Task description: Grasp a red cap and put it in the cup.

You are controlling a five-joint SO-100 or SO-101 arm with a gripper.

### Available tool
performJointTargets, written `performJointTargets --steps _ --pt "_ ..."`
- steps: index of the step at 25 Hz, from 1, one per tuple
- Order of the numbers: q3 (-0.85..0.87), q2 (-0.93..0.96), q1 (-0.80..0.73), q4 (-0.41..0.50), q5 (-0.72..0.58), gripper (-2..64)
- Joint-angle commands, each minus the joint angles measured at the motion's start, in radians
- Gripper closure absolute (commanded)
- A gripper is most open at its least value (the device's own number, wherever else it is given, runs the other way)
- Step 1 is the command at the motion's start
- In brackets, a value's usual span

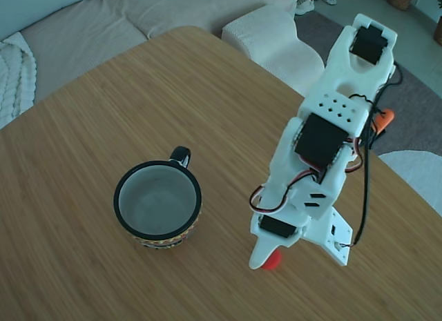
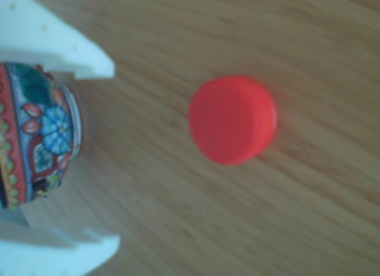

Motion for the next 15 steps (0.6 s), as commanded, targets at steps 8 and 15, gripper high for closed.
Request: performJointTargets --steps 8,15 --pt "-0.037 -0.097 -0.011 -0.049 0.006 30.2" --pt "-0.052 -0.114 -0.078 -0.057 0.005 30.2"
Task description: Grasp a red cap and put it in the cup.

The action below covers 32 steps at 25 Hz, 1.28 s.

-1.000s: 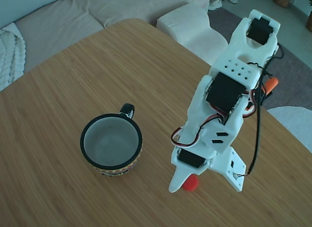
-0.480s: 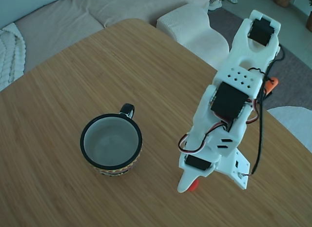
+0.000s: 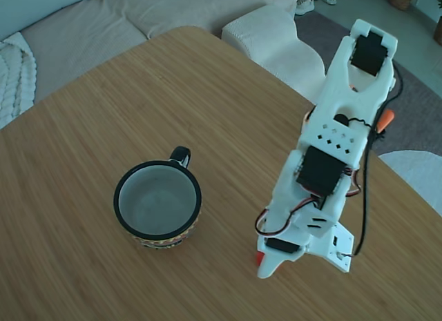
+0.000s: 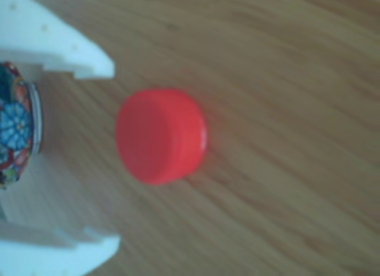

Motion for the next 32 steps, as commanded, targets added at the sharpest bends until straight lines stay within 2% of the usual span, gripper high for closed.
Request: performJointTargets --steps 1,15,32 --pt "-0.052 0.014 -0.021 -0.002 0.003 30.2" --pt "-0.008 0.014 -0.031 -0.037 0.002 30.2" --pt "0.066 0.014 -0.023 -0.037 0.008 30.2"
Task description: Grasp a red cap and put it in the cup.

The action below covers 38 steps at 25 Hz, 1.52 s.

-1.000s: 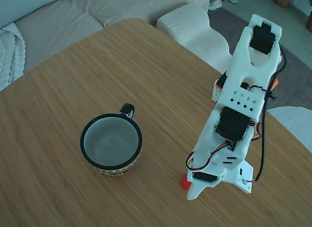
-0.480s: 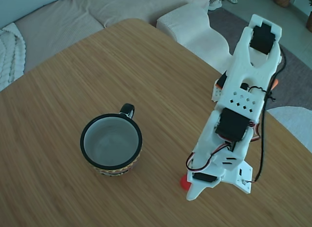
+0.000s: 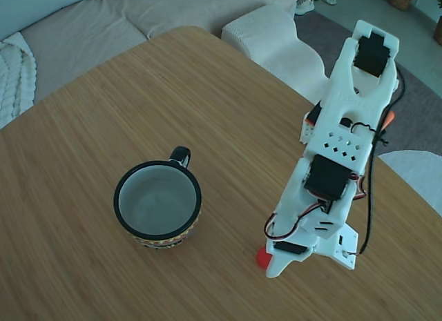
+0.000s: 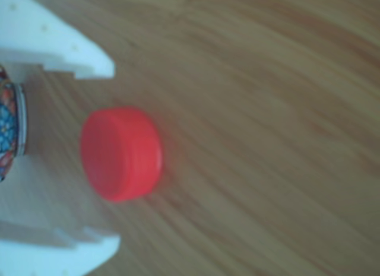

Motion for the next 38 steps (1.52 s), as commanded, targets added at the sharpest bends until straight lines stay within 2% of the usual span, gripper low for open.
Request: performJointTargets --steps 1,17,26,38 --pt "-0.002 0.015 0.002 -0.003 0.003 30.2" --pt "0.035 0.032 0.018 -0.04 0.005 30.2" --pt "0.026 0.029 0.091 -0.046 -0.008 30.6" --pt "0.023 0.026 0.069 -0.046 -0.008 30.3"
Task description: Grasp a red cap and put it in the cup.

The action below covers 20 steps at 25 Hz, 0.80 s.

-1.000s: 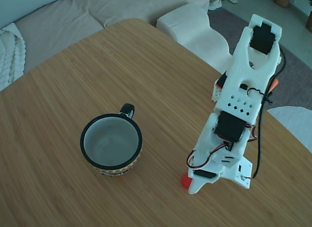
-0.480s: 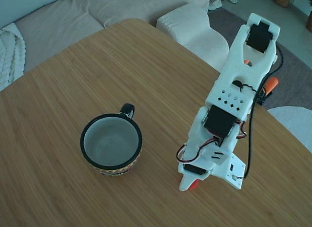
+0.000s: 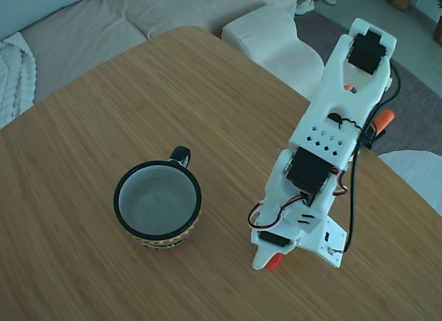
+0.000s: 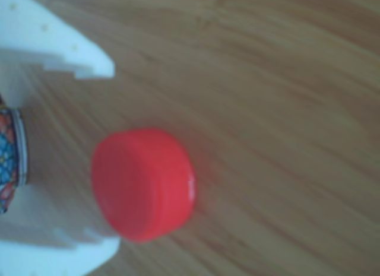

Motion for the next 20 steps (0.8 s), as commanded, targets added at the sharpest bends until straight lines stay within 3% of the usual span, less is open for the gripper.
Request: performJointTargets --steps 1,20 --pt "-0.023 0.026 -0.014 -0.005 -0.003 30.3" --pt "-0.023 0.015 -0.032 -0.005 0.006 31.1"
